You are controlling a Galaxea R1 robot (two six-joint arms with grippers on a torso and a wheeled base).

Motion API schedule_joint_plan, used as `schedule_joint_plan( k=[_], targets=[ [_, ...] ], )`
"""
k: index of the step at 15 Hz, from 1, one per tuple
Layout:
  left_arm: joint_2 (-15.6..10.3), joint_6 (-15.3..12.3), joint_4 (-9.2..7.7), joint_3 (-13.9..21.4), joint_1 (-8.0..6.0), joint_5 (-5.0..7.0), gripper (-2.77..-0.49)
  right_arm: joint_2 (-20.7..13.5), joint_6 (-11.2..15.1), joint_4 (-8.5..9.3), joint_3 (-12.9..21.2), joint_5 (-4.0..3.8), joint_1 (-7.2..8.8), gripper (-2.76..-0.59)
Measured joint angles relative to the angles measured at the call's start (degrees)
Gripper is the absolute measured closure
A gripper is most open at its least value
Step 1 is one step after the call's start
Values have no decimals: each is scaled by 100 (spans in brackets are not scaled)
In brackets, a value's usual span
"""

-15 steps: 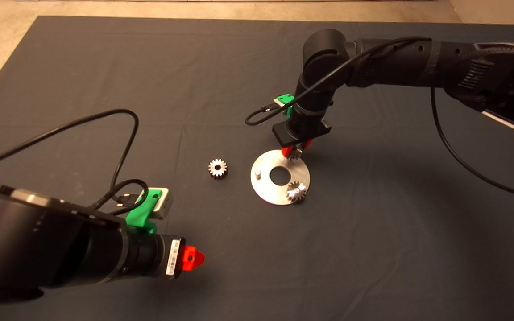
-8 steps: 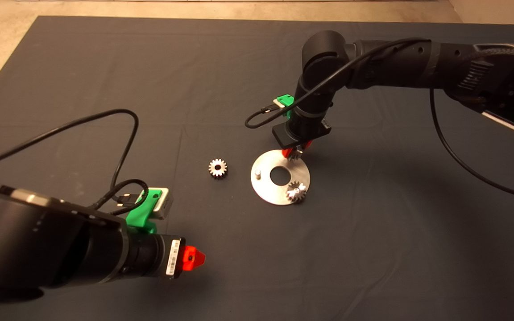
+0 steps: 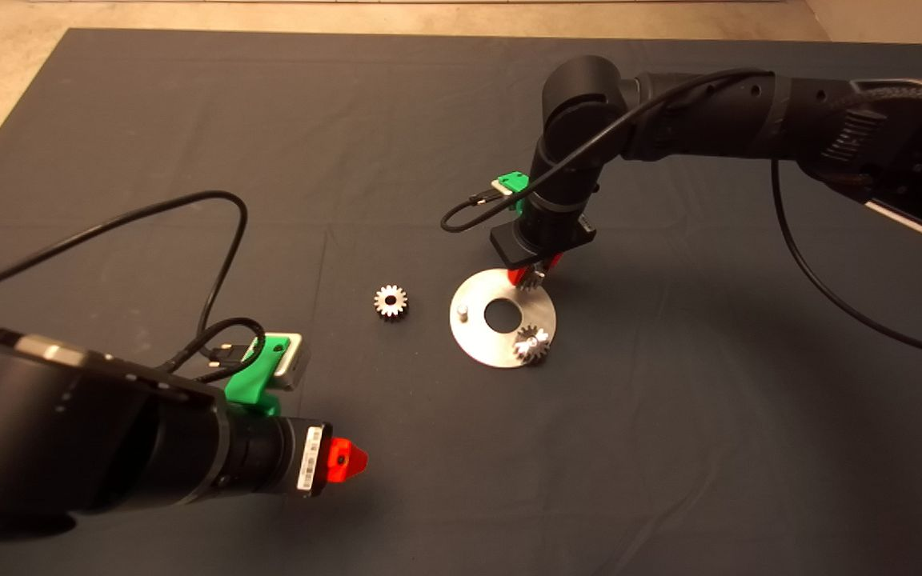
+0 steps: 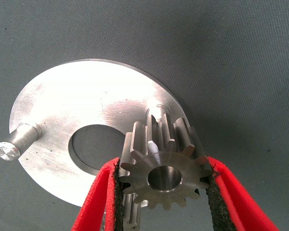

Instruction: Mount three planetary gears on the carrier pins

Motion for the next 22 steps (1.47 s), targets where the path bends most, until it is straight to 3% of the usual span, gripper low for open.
schedule_joint_plan(
  k=[13, 22],
  targets=[
    [0, 0, -49, 0, -17, 0, -276, 20, -20, -2, -11, 2, -5, -92],
    [0, 0, -50, 0, -17, 2, -276, 22, -149, 9, -129, 68, 1, -92]
  ],
)
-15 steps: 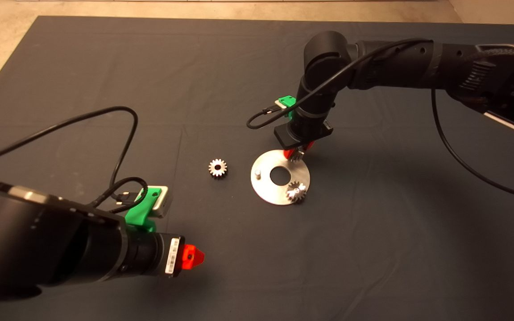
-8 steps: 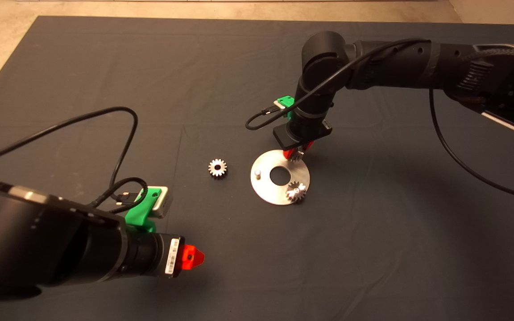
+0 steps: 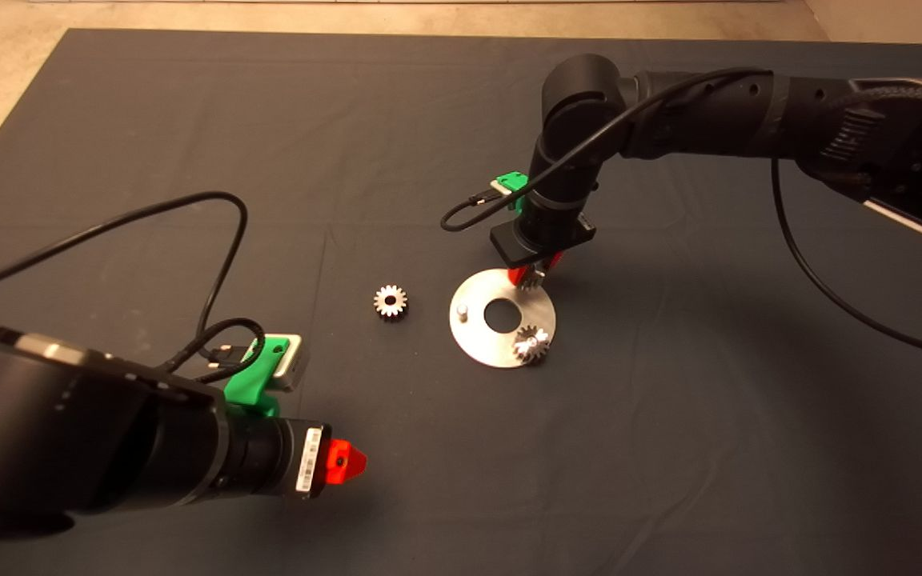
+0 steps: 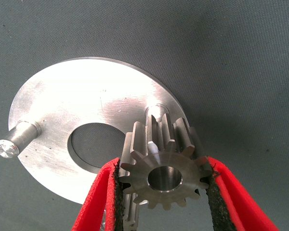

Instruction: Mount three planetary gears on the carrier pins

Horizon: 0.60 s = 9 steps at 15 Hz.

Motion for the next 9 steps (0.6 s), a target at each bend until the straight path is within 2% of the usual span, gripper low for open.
schedule_joint_plan(
  k=[3, 5, 9],
  targets=[
    [0, 0, 1, 0, 0, -2, -276, 2, -22, 16, -24, 20, 2, -92],
    [0, 0, 0, 0, 0, -2, -276, 4, -24, 16, -30, 67, 2, -92],
    [0, 0, 0, 0, 0, -1, -276, 50, -24, 16, -55, 67, 5, -92]
  ],
)
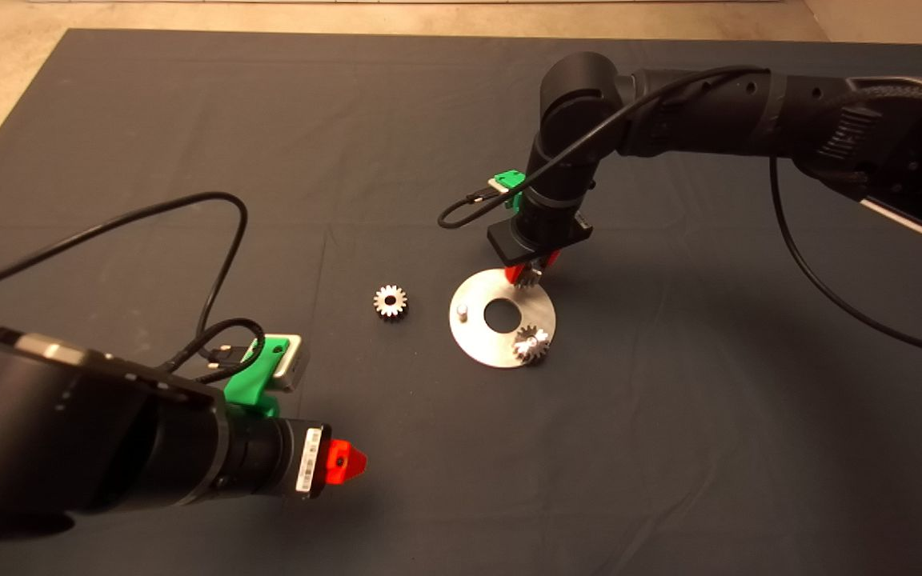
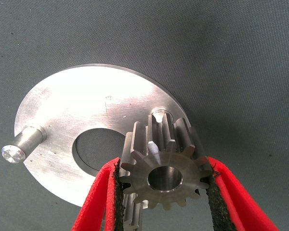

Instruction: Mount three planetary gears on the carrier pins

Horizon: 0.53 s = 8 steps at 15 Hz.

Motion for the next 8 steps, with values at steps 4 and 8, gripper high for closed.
schedule_joint_plan(
  k=[4, 8],
  targets=[
    [0, 0, -2, 0, 0, 1, -276, 13, -2, -7, -44, 81, -1, -93],
    [-4, 0, -5, 0, 0, -1, -276, 11, -2, -7, -50, 85, -2, -92]
  ],
)
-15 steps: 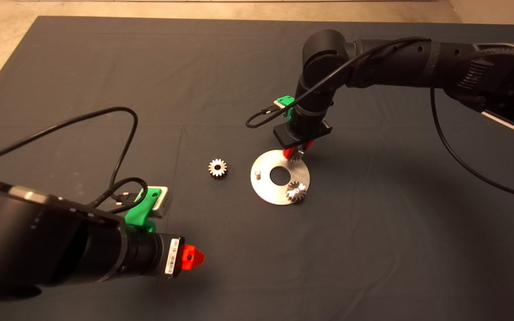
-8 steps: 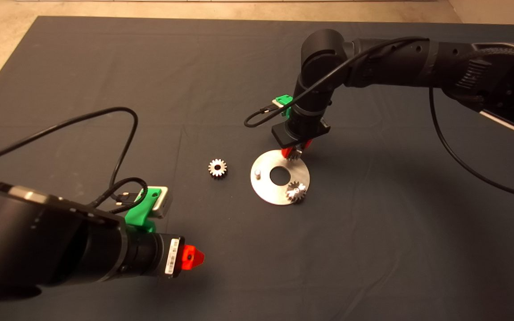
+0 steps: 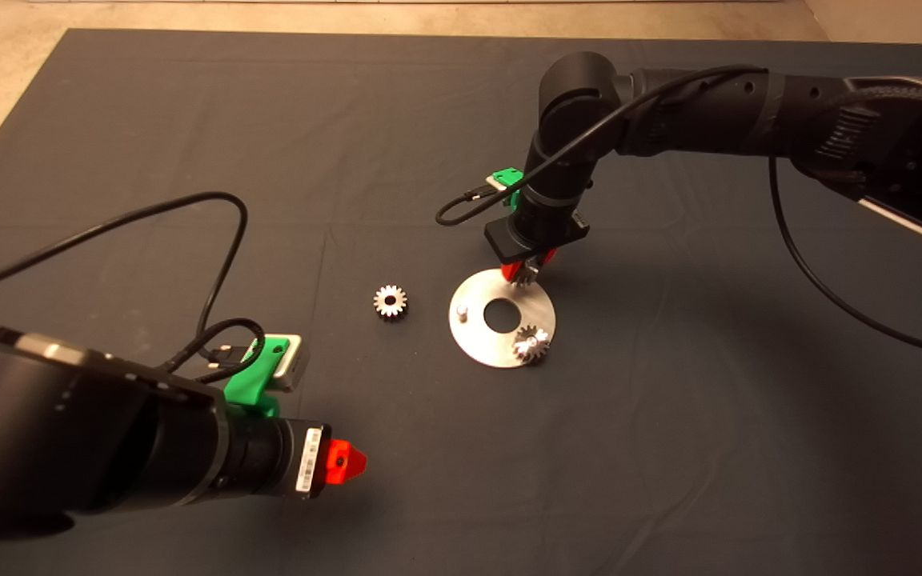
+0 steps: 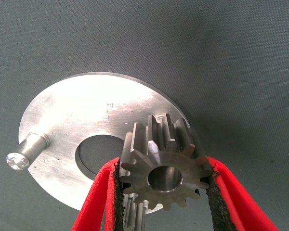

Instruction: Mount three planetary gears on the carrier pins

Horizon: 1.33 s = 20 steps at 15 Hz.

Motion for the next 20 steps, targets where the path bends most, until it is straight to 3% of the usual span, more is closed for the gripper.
schedule_joint_plan(
  k=[20],
  targets=[
    [-11, 0, -11, 0, 0, 0, -276, -20, -43, 0, 2, 33, 5, -92]
  ],
)
